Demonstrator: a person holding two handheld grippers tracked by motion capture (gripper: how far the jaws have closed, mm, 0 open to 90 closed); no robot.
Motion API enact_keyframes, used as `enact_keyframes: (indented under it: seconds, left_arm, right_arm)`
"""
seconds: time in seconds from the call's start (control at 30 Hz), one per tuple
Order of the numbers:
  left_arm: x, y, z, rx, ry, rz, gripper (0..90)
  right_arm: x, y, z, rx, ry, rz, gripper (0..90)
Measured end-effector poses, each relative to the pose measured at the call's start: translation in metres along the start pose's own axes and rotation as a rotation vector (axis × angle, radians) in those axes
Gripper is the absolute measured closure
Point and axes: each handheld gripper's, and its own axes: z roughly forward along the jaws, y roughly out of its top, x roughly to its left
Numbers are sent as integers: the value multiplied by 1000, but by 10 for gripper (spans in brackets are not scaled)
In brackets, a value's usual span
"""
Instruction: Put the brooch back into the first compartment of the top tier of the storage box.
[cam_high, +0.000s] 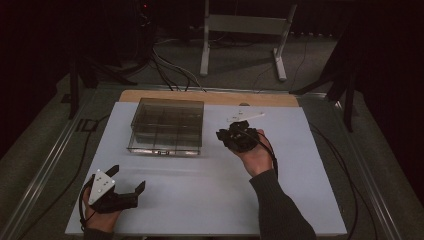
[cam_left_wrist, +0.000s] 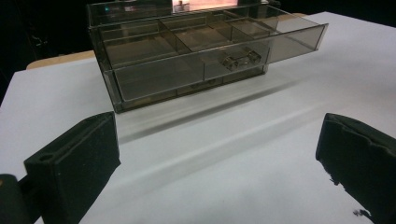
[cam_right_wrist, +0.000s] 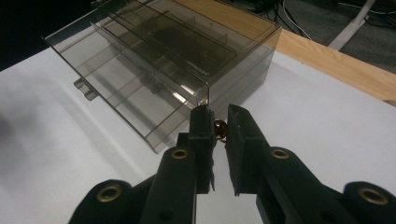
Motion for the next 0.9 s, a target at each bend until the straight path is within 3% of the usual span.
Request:
enact_keyframes:
  seconds: [0.9]
  left_arm:
    - [1, 0, 0, -3, -2, -2, 3]
  right_arm:
    - [18, 19, 17, -9, 45, -22, 813]
